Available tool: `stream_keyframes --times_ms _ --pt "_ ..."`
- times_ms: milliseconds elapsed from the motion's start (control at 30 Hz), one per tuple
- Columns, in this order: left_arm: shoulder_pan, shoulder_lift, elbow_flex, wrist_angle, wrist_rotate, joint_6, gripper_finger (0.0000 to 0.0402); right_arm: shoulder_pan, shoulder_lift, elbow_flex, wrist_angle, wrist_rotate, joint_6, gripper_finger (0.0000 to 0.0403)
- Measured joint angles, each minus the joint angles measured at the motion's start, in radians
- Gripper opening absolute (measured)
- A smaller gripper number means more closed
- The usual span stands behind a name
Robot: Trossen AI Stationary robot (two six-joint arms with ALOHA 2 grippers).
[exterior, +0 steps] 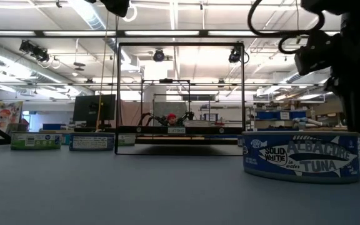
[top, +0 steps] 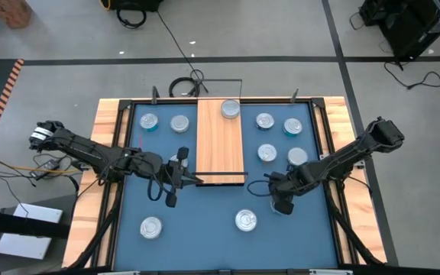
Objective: Stack canned seafood by type on shelf
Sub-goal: Put the yellow-blue tuna can on the shelf
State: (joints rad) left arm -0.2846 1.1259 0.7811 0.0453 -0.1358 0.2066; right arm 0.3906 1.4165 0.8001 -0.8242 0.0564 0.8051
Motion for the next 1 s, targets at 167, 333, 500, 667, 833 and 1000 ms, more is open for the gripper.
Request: stream_keyframes --times_ms 167,333,500,667,833,1000 --pt "0.0 0.0 0.0 -0.023 0.001 -0.004 0.0003 -0.052 0.006 0.0 0.007 -0.046 -0.1 0.0084" --pt "0.0 0.0 0.0 -0.023 0.006 -0.004 0.0003 -0.083 0.006 0.0 0.017 -0.076 -0.188 0.0053" --pt "0.0 0.0 0.0 -0.023 0.035 -0.005 0.0003 -0.098 0.006 0.0 0.024 -0.105 -0.268 0.0059" --pt "0.0 0.0 0.0 -0.023 0.036 -0.006 0.0003 -0.1 0.006 0.0 0.024 -0.115 -0.304 0.0107" --pt "0.0 0.0 0.0 -0.023 0.036 -0.006 0.0003 -0.1 0.006 0.0 0.025 -0.133 -0.33 0.0138" --pt "-0.002 0.0 0.0 -0.023 0.036 -0.007 0.0003 -0.1 0.006 0.0 0.029 -0.133 -0.353 0.0122"
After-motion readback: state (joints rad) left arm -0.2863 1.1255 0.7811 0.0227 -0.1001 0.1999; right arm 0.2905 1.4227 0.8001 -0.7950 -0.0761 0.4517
